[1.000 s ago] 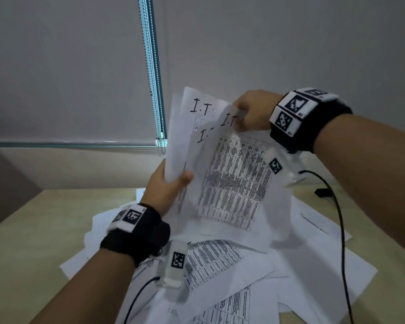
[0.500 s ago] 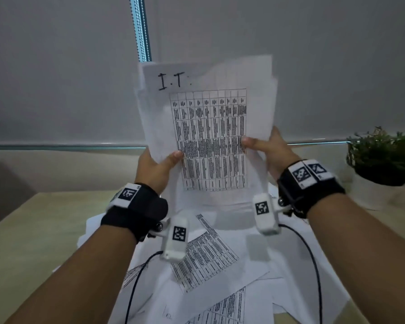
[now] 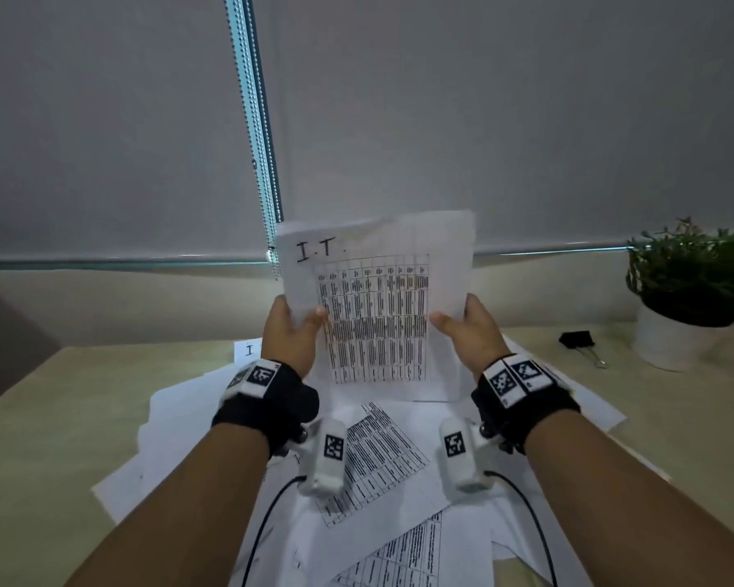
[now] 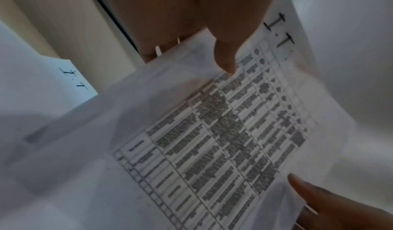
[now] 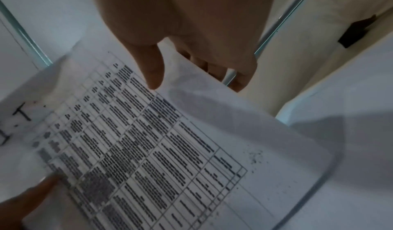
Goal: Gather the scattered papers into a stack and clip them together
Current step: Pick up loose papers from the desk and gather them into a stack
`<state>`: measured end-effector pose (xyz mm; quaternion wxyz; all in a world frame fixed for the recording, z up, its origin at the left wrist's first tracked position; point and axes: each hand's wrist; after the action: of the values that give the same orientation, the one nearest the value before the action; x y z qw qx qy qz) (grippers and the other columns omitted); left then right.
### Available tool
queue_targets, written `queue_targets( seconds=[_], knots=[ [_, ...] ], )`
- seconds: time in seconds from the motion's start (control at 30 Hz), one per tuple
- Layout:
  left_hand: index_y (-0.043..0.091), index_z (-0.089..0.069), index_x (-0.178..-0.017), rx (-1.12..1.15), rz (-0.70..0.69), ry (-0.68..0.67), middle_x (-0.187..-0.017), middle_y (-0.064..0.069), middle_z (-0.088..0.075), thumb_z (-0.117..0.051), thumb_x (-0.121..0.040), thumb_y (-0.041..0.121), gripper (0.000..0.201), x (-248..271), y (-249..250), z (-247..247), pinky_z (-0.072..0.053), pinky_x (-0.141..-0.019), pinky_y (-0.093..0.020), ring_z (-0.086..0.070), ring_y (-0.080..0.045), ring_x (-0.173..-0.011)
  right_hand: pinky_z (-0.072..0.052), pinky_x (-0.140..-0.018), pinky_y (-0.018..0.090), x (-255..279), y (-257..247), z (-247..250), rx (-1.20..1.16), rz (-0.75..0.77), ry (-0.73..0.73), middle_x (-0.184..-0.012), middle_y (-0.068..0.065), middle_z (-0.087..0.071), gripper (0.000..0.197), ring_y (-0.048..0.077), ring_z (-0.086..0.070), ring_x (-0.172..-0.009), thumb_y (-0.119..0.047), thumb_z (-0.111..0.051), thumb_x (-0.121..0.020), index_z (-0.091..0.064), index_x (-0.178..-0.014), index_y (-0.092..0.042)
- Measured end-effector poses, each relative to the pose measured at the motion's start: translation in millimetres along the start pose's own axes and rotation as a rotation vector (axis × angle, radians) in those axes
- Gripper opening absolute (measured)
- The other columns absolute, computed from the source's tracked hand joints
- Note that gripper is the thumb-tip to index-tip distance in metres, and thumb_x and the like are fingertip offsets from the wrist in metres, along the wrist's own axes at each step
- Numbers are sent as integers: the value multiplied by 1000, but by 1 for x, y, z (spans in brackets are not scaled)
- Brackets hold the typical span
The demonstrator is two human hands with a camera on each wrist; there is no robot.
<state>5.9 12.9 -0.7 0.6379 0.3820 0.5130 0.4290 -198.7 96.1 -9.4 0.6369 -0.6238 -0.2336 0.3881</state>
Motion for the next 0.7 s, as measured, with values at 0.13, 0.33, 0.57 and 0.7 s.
queue_targets(
  seconds=[0.13,0.33,0.57,0.7],
  knots=[
    [12,-41,-126,126,-78,23,-114,-1,-56,-58,-91,17,39,-10,24,1,-46,-96,-39,-57,-23,-107,-48,-95,41,-8,-28,0,-35,100,39,-109,3,-63,31,21,-61,-100,-12,-62,-86,-50,-114,-17],
    [9,-29,-136,163,37,-63,-122,-10,-54,-69,-82,17,68,-8,19,5,-46,-89,-35,-58,-25,-105,-47,-96,43,1,-19,10,-84,-6,10,-114,9,-63,52,26,-61,-105,-5,-67,-79,-45,-127,-9],
    [4,-59,-112,268,16,110,-101,-9,-66,-60,-89,9,24,-7,24,3,-49,-93,-42,-63,-29,-101,-37,-92,34,15,3,14,-235,-125,332,-122,6,-43,74,23,-45,-111,6,-56,-77,-26,-140,-18],
    [10,-55,-111,583,143,69,-92,0,-61,-53,-93,8,17,-1,40,-4,-48,-85,-43,-58,-21,-86,-40,-78,34,30,16,-1,-636,-419,90,-95,5,-48,69,21,-48,-88,-9,-72,-63,-35,-120,-18]
  ],
)
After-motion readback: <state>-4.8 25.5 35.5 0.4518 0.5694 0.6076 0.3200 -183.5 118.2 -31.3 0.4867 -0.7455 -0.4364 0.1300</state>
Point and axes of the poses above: each hand's wrist, its own x-axis away from the middle knuckle, its own z-axis out of the back of the hand, y = z × x
